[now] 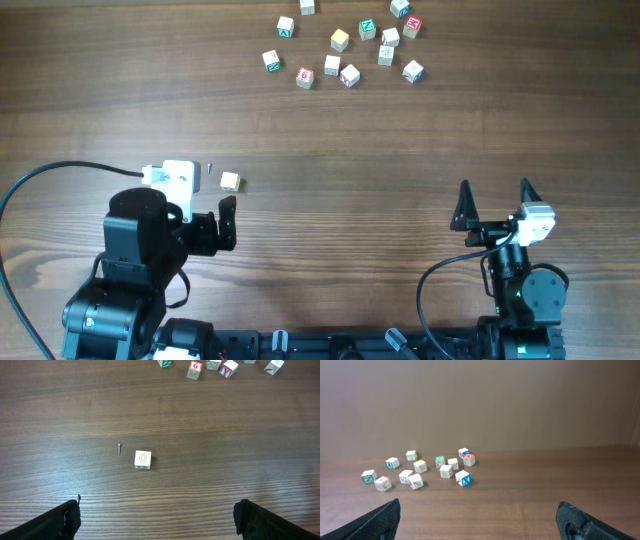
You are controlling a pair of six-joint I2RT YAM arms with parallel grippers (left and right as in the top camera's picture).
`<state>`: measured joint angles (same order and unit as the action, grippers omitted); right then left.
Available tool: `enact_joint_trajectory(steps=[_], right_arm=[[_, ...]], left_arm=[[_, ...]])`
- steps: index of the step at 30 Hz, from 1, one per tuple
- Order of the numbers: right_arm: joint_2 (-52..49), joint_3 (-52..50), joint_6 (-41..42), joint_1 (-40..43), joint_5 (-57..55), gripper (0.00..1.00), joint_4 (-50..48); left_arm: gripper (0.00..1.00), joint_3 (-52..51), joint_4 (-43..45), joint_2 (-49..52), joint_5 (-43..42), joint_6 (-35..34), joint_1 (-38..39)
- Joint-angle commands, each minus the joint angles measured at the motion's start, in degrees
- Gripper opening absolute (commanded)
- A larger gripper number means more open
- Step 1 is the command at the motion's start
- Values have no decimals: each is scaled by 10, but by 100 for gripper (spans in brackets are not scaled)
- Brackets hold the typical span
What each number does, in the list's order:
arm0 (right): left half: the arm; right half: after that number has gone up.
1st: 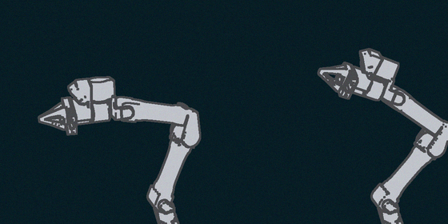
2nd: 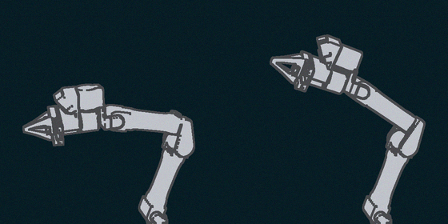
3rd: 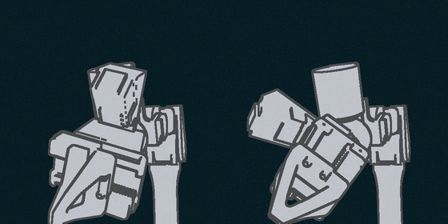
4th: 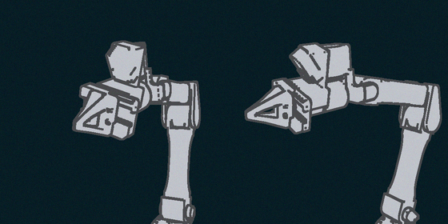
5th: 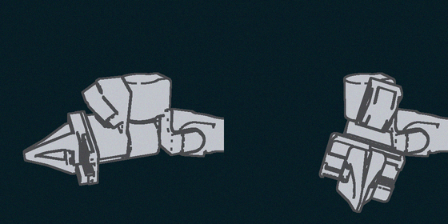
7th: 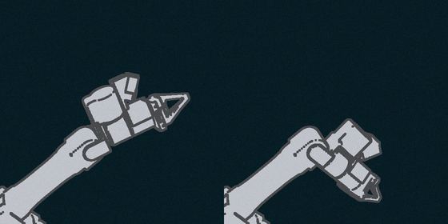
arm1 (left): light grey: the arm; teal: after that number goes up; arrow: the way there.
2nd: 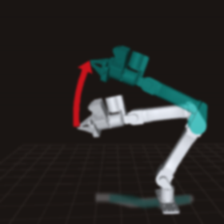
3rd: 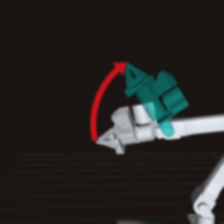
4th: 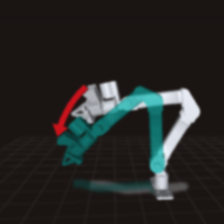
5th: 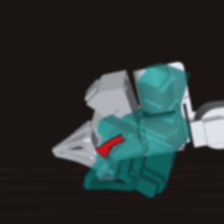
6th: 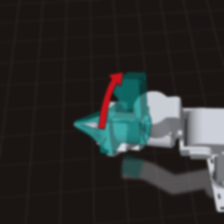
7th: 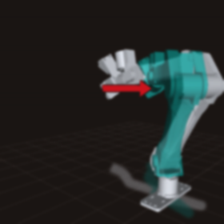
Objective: Form a tower
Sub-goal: 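Reach the right gripper to the cluster and grasp a bee-picture block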
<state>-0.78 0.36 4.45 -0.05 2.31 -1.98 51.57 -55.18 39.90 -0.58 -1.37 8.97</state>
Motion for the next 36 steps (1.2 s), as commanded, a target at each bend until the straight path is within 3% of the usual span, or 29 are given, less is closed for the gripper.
enact_joint_trajectory(steps=[1, 4, 9, 14, 20, 23, 25, 29, 33, 36], right_arm=[[3, -1, -12, 3, -14, 100, 14], [3, -1, 16, 3, 42, 100, -16], [-2, -1, -6, 3, 89, 100, -105], [-118, 51, 2, 3, 139, 100, -101], [-414, 334, -30, 3, 152, 100, 99], [-515, 461, -28, 3, 236, 100, 218], [-559, 486, 4, 3, 306, 100, 212], [-633, 486, 201, 3, 338, 100, 201], [-713, 508, 184, -22, 358, 100, 167], [-774, 608, 163, -52, 275, 100, 243]], left_arm=[[100, -1, 0, 0, -9, -6, -2], [100, -1, 0, 0, -9, -6, -2], [100, -1, 0, 0, -9, -6, -2], [100, -1, 0, 0, -9, -6, -2], [100, -1, 0, 0, -9, -6, -2], [100, -1, 0, 0, -9, -6, -2], [100, -1, 0, 0, -9, -6, -2], [100, -1, 0, 0, -9, -6, -2], [100, -1, 0, 0, -9, -6, -2], [100, -1, 0, 0, -9, -6, -2]])
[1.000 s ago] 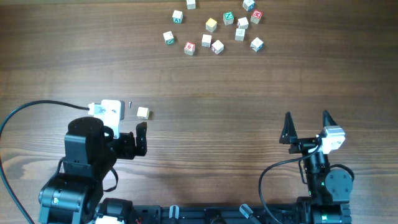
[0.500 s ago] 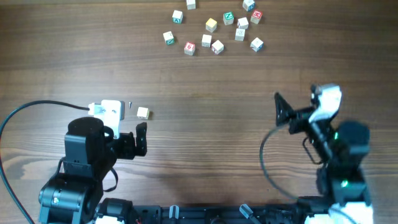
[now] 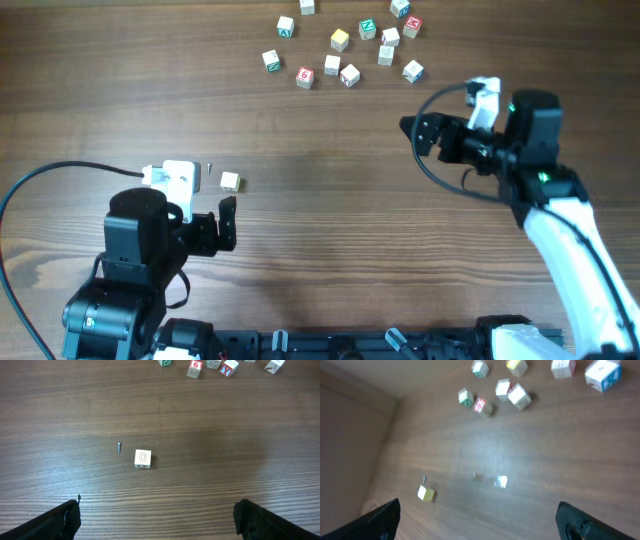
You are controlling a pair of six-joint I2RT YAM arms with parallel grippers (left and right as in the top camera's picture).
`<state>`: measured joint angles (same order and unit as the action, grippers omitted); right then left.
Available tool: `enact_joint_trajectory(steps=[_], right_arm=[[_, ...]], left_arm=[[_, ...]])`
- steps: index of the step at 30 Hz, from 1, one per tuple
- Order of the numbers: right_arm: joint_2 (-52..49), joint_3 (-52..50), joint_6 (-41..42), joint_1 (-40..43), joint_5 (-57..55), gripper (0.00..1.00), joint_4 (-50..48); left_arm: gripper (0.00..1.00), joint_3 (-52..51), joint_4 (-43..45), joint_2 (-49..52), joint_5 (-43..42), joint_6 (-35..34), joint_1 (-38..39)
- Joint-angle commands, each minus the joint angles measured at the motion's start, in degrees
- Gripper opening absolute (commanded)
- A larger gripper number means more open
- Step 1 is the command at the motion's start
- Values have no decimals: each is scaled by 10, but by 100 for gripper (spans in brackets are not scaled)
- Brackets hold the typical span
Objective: Form a tower
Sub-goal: 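Reach the right gripper to the cluster and grasp a bee-picture block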
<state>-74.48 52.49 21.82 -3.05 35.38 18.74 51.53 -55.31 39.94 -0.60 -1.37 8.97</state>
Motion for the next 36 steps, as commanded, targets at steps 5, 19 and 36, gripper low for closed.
enact_joint_trajectory(steps=[5, 19, 36], right_arm=[[-153, 280, -40, -76, -214, 100, 165], [-578, 612, -94, -94, -324, 100, 135], [-681, 612, -32, -135, -447, 86, -6]], left_arm=[[100, 0, 1, 0, -9, -6, -2], [100, 0, 1, 0, -9, -6, -2], [100, 0, 1, 0, -9, -6, -2]])
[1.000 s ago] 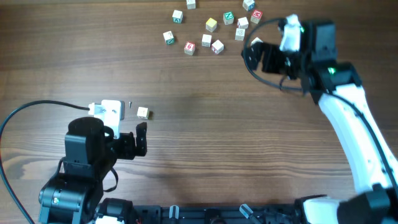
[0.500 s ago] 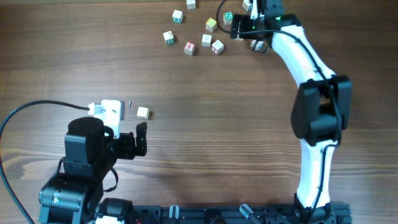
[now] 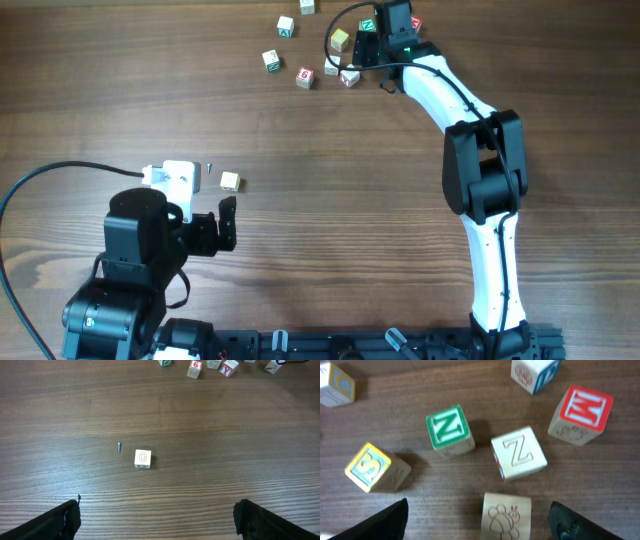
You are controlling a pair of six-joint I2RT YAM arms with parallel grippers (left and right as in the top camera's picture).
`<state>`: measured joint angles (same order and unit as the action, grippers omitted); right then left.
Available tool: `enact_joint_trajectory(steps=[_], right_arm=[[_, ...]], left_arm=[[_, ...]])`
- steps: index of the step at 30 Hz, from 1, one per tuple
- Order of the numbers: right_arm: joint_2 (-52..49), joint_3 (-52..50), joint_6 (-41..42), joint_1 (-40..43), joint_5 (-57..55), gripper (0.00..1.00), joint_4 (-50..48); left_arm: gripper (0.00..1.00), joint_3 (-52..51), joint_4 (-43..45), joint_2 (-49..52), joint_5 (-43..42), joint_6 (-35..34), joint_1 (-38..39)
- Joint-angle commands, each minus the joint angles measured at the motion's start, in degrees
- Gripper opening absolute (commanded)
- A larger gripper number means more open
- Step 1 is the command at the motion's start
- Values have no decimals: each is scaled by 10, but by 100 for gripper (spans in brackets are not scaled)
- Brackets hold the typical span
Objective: Form a tower
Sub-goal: 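Reach the right gripper to the cluster and grasp a bee-picture block, then carry the bee block left and lower it onto the '0' block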
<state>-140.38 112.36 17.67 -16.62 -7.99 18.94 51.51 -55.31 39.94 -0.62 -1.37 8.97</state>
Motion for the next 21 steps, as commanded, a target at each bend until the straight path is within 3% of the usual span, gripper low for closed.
enact_joint_trajectory(steps=[1, 3, 6, 8, 9, 10, 12, 16, 21], right_arm=[[-27, 14, 17, 1, -14, 82, -10], [-38, 14, 25, 1, -15, 71, -14], [-44, 14, 25, 1, -16, 69, -12], [-44, 14, 25, 1, -32, 59, -16], [-44, 14, 24, 1, -32, 51, -16], [-42, 14, 24, 1, -29, 35, -10], [-26, 14, 24, 1, -27, 21, 6], [53, 14, -2, 1, 47, 8, 61], [149, 14, -57, -9, 282, 8, 192]], left_arm=[[100, 0, 1, 0, -9, -6, -2], [100, 0, 1, 0, -9, -6, -2], [100, 0, 1, 0, -9, -6, -2], [100, 0, 1, 0, -9, -6, -2], [100, 0, 1, 0, -9, -6, -2], [100, 0, 1, 0, -9, -6, -2], [100, 0, 1, 0, -9, -6, -2], [100, 0, 1, 0, -9, -6, -2], [100, 0, 1, 0, -9, -6, -2]])
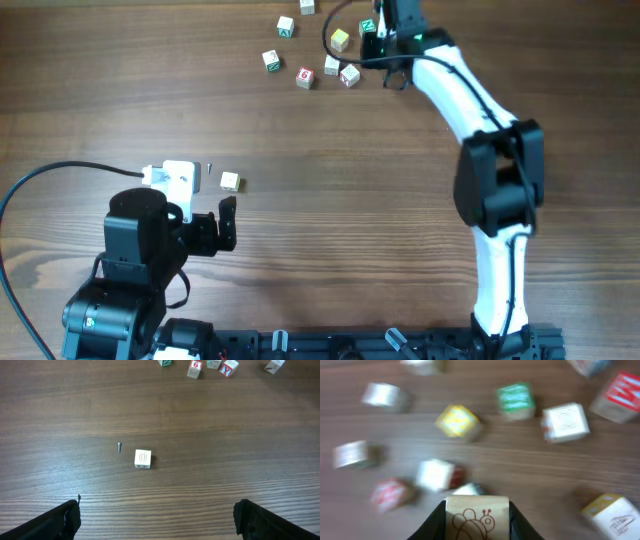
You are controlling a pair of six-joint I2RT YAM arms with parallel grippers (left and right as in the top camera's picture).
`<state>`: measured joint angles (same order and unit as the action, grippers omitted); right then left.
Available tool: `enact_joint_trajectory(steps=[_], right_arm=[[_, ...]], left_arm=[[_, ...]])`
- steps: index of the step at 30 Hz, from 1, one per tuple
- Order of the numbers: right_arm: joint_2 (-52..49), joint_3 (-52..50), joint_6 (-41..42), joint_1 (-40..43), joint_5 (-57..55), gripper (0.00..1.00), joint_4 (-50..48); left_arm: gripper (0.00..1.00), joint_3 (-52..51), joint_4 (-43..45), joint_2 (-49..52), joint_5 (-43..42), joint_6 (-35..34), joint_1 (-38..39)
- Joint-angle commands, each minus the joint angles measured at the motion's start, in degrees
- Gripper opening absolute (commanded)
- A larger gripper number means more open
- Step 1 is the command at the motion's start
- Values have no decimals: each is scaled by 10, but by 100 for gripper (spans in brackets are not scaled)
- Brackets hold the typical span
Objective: Form a tower
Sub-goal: 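Carry the bee block left and lower it onto the '0' block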
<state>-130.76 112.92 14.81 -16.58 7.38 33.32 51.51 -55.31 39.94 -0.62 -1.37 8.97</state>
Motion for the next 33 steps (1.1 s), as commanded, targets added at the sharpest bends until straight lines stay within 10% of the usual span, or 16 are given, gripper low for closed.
enact_joint_trajectory(steps=[1, 10, 15, 23, 33], right_arm=[[59, 8, -28, -20, 158, 8, 86], [57, 7, -28, -169, 147, 8, 199], [57, 7, -28, -252, 49, 8, 196], [57, 6, -28, -277, 36, 8, 207], [55, -37, -57, -341, 36, 10, 111]], left_arm=[[100, 0, 1, 0, -9, -6, -2], [100, 9, 56, 0, 39, 2, -9], [100, 132, 40, 0, 58, -85, -172], [100, 161, -38, 141, -192, -31, -502], [100, 161, -35, 183, -214, -6, -558]])
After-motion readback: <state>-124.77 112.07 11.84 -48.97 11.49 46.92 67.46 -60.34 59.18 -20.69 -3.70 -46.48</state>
